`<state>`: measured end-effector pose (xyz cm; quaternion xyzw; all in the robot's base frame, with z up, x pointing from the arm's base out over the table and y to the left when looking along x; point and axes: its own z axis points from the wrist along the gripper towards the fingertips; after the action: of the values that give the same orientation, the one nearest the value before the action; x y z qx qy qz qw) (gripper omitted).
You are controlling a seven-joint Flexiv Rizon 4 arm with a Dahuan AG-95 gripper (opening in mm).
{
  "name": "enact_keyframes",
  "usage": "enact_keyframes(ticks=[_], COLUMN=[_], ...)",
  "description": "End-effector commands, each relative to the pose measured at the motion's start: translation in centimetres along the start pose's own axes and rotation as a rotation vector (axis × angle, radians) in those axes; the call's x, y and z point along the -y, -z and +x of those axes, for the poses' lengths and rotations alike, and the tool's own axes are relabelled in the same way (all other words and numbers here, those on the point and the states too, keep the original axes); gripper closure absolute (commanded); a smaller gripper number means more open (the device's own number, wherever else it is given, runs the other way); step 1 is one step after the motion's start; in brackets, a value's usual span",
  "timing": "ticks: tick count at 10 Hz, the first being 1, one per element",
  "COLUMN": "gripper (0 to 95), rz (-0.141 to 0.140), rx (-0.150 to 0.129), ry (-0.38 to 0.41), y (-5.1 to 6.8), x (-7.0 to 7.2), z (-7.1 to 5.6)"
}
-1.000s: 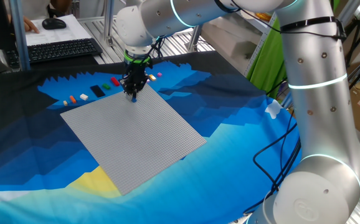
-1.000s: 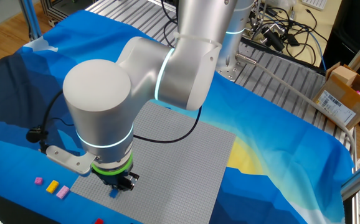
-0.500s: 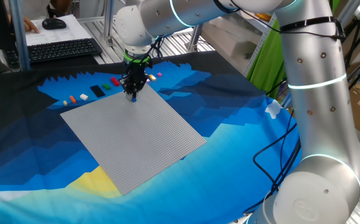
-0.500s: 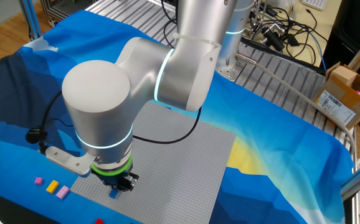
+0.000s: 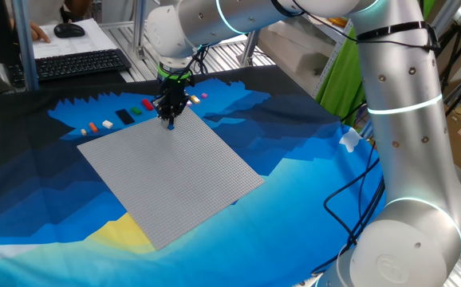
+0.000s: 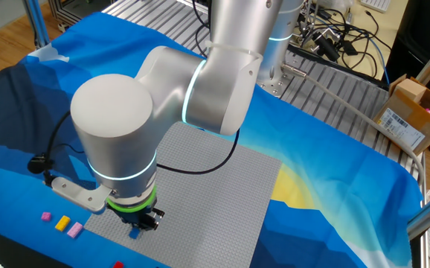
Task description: Stack small Lego blocks randomly, one at a time
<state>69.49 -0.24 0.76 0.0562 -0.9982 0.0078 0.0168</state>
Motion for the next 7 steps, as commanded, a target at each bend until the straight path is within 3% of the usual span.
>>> enact_keyframes(ticks=[1,7], gripper=[95.0,95.0], rz=[0.000,-0.001], rx=[0.001,-0.001], ry=[-0.005,-0.003], y=[-0.32,-0.31], x=[-0.03,-0.08], z=[0.07,0.10])
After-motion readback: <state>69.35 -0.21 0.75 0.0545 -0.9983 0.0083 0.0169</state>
